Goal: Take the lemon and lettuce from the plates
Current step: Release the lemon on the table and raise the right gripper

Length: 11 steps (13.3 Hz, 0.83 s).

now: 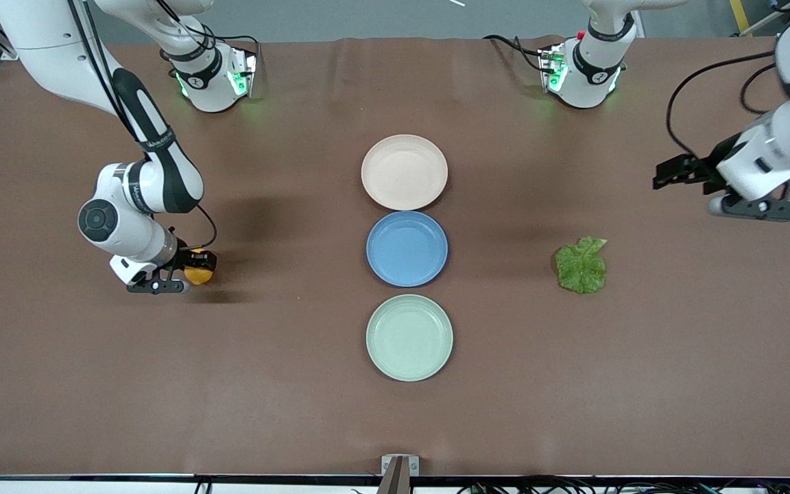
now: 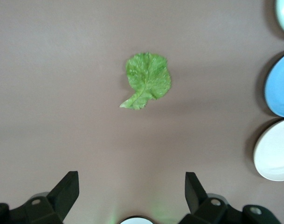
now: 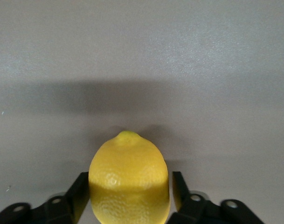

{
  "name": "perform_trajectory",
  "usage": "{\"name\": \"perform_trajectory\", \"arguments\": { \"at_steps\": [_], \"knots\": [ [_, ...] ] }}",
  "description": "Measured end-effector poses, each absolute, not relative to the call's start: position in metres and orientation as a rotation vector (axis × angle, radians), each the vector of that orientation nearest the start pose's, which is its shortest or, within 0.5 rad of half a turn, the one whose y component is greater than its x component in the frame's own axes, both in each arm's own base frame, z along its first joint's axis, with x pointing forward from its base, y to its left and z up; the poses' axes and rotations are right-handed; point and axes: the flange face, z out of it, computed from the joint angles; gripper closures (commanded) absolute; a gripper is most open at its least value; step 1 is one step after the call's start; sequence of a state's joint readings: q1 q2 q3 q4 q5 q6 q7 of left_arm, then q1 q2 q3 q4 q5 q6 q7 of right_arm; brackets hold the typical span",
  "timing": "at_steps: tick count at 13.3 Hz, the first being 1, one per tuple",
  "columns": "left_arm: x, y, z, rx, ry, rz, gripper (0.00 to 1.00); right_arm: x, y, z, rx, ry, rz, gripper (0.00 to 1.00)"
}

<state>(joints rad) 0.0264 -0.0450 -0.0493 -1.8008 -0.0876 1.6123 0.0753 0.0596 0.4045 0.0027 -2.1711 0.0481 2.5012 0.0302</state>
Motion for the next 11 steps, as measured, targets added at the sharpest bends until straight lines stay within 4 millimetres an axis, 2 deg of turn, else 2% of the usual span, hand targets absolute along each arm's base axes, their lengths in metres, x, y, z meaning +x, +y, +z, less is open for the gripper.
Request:
{"name": "perform_trajectory", "arguments": {
  "at_steps": [1, 2, 3, 5, 6, 9, 11],
  "knots": [
    [0.534, -0.019, 0.565, -3.22, 0.137, 0.19, 0.0, 0.559, 0.035, 0.203, -3.113, 0.009, 0.147, 0.0],
    [0.536, -0.014, 0.583, -3.221, 0.126, 0.154, 0.0, 0.568, 0.036, 0.217, -3.109, 0.007, 0.193, 0.0],
    [0.536, -0.009, 0.596, -3.223, 0.113, 0.125, 0.0, 0.582, 0.036, 0.241, -3.104, 0.007, 0.241, 0.0],
    [0.537, 0.002, 0.616, -3.224, 0.085, 0.075, 0.0, 0.607, 0.03, 0.312, -3.095, 0.015, 0.288, 0.0],
    [0.537, 0.006, 0.625, -3.225, 0.075, 0.053, 0.0, 0.613, 0.025, 0.35, -3.093, 0.02, 0.291, 0.0],
    [0.537, 0.003, 0.636, -3.223, 0.084, 0.019, 0.0, 0.61, 0.012, 0.447, -3.127, 0.012, 0.303, 0.0],
    [0.539, 0.001, 0.636, -3.223, 0.092, 0.018, 0.0, 0.604, 0.008, 0.495, -3.149, 0.009, 0.318, 0.0]
  ]
}}
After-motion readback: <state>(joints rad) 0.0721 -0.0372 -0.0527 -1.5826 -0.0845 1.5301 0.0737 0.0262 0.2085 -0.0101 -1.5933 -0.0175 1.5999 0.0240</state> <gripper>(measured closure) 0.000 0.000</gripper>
